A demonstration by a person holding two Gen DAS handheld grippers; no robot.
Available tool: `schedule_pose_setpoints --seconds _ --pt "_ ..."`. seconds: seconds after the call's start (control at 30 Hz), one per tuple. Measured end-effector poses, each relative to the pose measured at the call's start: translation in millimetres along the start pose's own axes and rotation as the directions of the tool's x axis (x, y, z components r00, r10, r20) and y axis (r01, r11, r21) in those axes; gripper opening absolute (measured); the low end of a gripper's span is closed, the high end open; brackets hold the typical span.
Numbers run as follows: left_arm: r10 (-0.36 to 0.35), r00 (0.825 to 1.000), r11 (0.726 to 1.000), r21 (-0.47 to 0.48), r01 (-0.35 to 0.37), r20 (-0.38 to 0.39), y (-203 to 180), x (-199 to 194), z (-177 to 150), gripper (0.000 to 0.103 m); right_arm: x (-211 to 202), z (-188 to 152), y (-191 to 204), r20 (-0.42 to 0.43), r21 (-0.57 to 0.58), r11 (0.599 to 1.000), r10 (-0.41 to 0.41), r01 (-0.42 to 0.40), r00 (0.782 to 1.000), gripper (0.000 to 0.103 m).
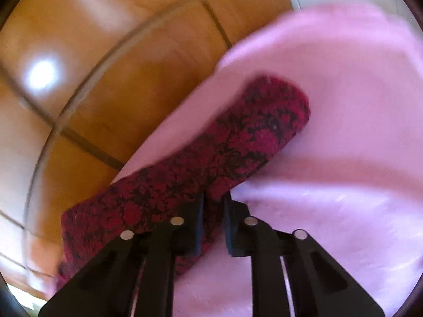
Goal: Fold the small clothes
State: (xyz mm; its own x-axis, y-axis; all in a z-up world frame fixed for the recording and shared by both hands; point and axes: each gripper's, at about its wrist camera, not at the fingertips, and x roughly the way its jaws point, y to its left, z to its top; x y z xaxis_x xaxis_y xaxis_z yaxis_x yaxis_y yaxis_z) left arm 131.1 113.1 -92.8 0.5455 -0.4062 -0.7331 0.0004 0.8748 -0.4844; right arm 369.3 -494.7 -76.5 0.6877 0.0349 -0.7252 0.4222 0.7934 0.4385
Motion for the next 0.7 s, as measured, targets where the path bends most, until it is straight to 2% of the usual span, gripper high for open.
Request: schedule_pose_setpoints --seconds 0.07,0.1,0.13,0.2,0.27,0.3,0.33,0.37,0.4,0.5,0.6,0.63,0.7 --pt "-0.003 1.0 1.0 -0.001 0.003 0.002 0.3 -0.2 -0.2 0.034 -32.8 -2.6 12.4 0.096 -0.116 0.99 -0.069 0.08 0.993 0.01" --pt "-0.005 1.0 1.0 -0.002 0.005 0.003 0.7 -0.3 -0.7 0.034 -49.4 -6.2 17.2 0.166 -0.183 0.97 -0.133 0.163 0.977 0.009" --pt "-0.007 1.0 1.0 -0.004 0.007 0.005 0.8 0.2 -0.6 0.034 -54.4 -8.9 18.3 0.198 -0.213 0.952 -0.178 0.22 0.964 0.009" --pt "-0.01 1.0 1.0 -0.003 0.01 0.005 2.7 -0.1 -1.1 0.034 -48.4 -14.9 13.0 0.195 -0.239 0.922 -0.263 0.306 0.945 0.009" --pt "-0.009 1.0 1.0 -0.001 0.009 0.004 2.8 -1.0 -0.9 0.034 -23.8 -24.5 1.2 0.116 -0.246 0.904 -0.331 0.35 0.936 0.009" --pt "-0.006 1.0 1.0 0.004 0.006 0.002 2.4 -1.8 -0.8 0.034 -17.9 -32.4 -8.8 0.065 -0.22 0.915 -0.332 0.339 0.941 0.011" --pt "-0.002 1.0 1.0 0.008 0.002 0.0 1.5 -2.6 -0.5 0.034 -15.8 -37.7 -18.2 0.04 -0.165 0.939 -0.301 0.303 0.953 0.014" --pt "0.004 1.0 1.0 0.009 -0.004 -0.002 0.5 -4.3 -0.2 0.034 -20.4 -39.8 -23.3 0.046 -0.122 0.953 -0.273 0.277 0.961 0.015" --pt "0.008 1.0 1.0 0.008 -0.008 -0.004 -0.1 -6.1 0.1 0.034 -27.8 -41.7 -28.7 0.038 -0.072 0.968 -0.237 0.24 0.971 0.02" --pt "0.019 1.0 1.0 0.003 -0.019 -0.003 -1.1 -14.3 -1.4 0.034 -48.5 -46.9 -32.1 0.035 -0.036 0.984 -0.174 0.175 0.984 0.051" --pt "0.062 0.998 0.998 0.011 -0.063 0.024 0.3 -28.3 -4.8 0.034 -67.4 -59.2 -13.3 -0.003 -0.056 0.997 -0.054 0.054 0.999 0.054" --pt "0.078 0.996 0.997 0.005 -0.078 0.034 2.5 -33.8 -6.1 0.034 -72.4 -67.6 -0.8 -0.024 -0.082 0.997 -0.008 0.006 1.0 0.058" --pt "0.099 0.993 0.995 -0.026 -0.098 0.056 12.8 -48.2 -9.2 0.034 -84.1 -91.2 24.8 -0.084 -0.147 0.983 0.099 -0.11 0.992 0.059"
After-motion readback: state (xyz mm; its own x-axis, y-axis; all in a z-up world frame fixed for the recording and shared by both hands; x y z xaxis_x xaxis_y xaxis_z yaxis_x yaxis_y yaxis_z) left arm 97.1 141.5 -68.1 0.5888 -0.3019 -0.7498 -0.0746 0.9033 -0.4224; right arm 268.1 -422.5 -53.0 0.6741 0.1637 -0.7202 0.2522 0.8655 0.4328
